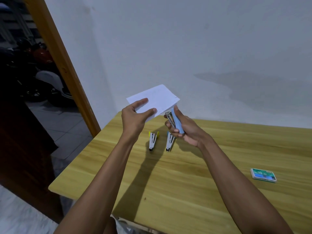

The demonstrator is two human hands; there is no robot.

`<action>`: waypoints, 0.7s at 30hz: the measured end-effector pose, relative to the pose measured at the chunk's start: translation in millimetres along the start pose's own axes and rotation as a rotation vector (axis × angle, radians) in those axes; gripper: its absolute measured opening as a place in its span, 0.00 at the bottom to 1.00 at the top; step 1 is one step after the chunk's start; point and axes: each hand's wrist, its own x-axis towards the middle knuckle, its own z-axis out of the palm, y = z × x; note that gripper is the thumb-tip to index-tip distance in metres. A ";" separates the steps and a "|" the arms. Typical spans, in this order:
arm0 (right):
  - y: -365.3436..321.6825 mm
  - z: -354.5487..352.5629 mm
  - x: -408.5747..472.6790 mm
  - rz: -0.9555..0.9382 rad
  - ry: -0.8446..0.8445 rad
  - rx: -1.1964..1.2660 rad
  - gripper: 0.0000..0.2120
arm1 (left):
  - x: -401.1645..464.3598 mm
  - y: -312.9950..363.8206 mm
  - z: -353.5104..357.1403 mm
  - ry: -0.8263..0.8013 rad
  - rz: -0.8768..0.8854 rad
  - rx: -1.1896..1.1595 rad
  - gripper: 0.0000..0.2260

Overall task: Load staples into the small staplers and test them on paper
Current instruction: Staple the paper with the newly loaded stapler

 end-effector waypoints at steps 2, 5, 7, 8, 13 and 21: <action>1.9 1.1 0.5 0.003 -0.029 0.030 0.29 | -1.3 1.0 4.2 0.024 0.023 0.025 0.22; 2.6 2.5 -0.1 -0.004 -0.052 -0.004 0.29 | -4.1 1.8 9.8 0.029 0.045 0.071 0.21; 2.4 5.1 -0.4 -0.016 -0.045 -0.012 0.25 | -6.0 2.8 12.1 0.029 0.057 0.090 0.21; 2.0 5.7 -0.4 -0.023 -0.038 -0.006 0.23 | -6.4 3.2 13.0 0.034 0.067 0.097 0.21; -0.6 3.9 -0.7 -0.050 -0.009 -0.014 0.21 | -7.9 5.9 15.0 0.040 0.112 0.133 0.19; -1.8 6.4 -1.3 -0.079 0.073 0.053 0.20 | -8.9 2.9 21.8 -0.016 0.088 0.085 0.15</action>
